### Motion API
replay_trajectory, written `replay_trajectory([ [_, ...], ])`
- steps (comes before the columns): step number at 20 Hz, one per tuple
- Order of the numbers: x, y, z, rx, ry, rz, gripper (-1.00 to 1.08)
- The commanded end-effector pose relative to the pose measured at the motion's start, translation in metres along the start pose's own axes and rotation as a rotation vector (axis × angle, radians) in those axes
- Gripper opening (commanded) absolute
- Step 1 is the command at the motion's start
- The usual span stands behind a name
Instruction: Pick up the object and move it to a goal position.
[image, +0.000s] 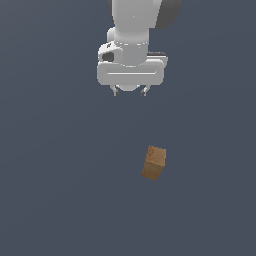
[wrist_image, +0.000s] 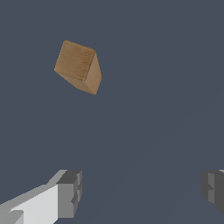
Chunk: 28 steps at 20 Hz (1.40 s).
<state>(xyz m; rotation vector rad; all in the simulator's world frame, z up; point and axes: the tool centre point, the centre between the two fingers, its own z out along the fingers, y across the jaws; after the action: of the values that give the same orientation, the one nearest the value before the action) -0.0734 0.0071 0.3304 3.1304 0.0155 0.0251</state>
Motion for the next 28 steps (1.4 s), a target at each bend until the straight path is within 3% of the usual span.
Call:
replay_trajectory([
  [1,0.000,0.000,0.000,0.000,0.000,0.000,1.00],
  [18,0.008,-0.010,0.003,-0.014,-0.014,-0.027,1.00],
  [28,0.042,-0.025,0.022,-0.012,-0.013,0.040,1.00],
])
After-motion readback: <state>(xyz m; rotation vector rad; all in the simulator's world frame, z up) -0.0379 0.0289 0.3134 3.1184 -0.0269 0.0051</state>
